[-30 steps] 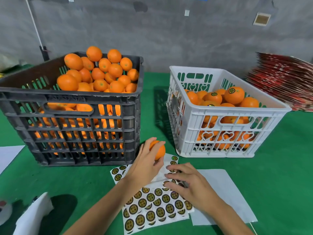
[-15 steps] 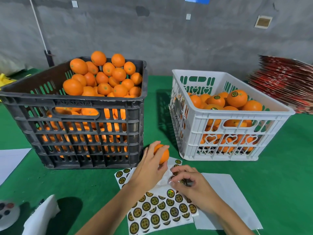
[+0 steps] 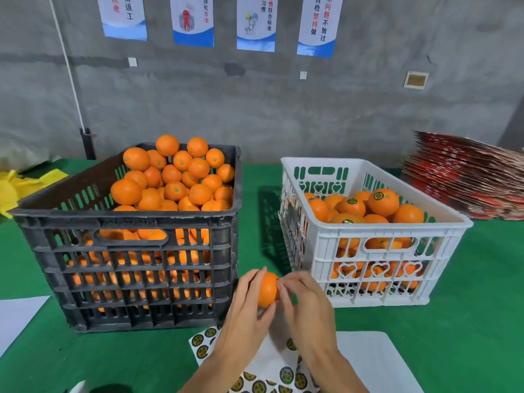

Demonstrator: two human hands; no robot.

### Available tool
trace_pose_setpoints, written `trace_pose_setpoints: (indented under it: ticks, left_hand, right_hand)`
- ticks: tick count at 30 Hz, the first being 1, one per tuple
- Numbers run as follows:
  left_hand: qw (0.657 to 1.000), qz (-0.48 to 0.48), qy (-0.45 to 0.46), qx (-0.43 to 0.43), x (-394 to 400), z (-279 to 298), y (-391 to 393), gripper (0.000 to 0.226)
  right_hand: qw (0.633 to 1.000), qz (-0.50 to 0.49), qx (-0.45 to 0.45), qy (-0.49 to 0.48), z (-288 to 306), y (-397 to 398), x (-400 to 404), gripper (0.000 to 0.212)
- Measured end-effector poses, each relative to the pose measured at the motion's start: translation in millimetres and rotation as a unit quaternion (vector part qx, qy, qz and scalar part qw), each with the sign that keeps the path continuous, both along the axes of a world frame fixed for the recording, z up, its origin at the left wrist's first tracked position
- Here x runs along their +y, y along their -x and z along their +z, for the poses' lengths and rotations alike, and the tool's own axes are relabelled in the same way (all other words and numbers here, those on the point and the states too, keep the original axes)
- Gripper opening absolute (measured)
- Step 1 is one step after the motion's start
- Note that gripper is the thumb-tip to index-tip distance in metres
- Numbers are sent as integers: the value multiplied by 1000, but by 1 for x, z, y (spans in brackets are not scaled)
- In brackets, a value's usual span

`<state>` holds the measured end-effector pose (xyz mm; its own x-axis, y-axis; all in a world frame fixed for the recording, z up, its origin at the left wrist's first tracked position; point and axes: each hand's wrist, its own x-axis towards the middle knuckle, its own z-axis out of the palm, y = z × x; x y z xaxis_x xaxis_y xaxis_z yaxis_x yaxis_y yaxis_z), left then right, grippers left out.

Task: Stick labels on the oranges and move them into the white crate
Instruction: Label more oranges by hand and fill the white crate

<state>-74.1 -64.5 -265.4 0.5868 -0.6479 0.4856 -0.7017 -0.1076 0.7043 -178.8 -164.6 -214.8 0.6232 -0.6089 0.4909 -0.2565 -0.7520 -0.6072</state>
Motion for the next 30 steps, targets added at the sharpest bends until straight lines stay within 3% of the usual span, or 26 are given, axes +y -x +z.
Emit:
trace_pose_setpoints:
  ticks: [5, 7, 9, 12, 14, 16, 18, 21, 25, 27, 30]
  left_hand:
    - [997, 9, 43, -58, 4, 28, -2, 66]
    - [992, 40, 102, -62, 2, 46, 0, 64]
    - [987, 24, 157, -6, -5, 75, 12, 48]
    - [986, 8, 159, -41, -26, 119, 25, 43]
    - [980, -42, 188, -38, -40, 149, 34, 40]
    - [980, -54, 153, -117, -55, 171, 38, 59]
    - [982, -86, 88, -142, -71, 191, 34, 67]
    - [978, -28, 18, -207, -85, 216, 23, 44]
    - [976, 57, -26, -206, -66, 229, 4, 25]
    - [973, 91, -32, -208, -49, 232, -11, 22]
    - [972, 146, -57, -177, -21, 241, -41, 25]
  right_hand:
    - [991, 72, -46, -101, 22, 8, 4, 30]
    - [994, 82, -12, -70, 37, 11, 14, 48]
    - [999, 47, 14, -15, 55, 12, 24, 66]
    - [999, -40, -33, 15, 98, 15, 20, 79]
    - [994, -85, -68, 20, 129, 18, 2, 71]
    - [990, -117, -66, 44, 152, 18, -20, 57]
    - [987, -137, -64, 55, 164, 19, -41, 44]
    - [989, -121, -87, -8, 171, 18, -69, 36]
    - [986, -134, 40, 92, 168, 4, -92, 51]
    - [981, -91, 47, 167, 169, -14, -83, 51]
    - [986, 39, -3, 163, 180, -56, -51, 46]
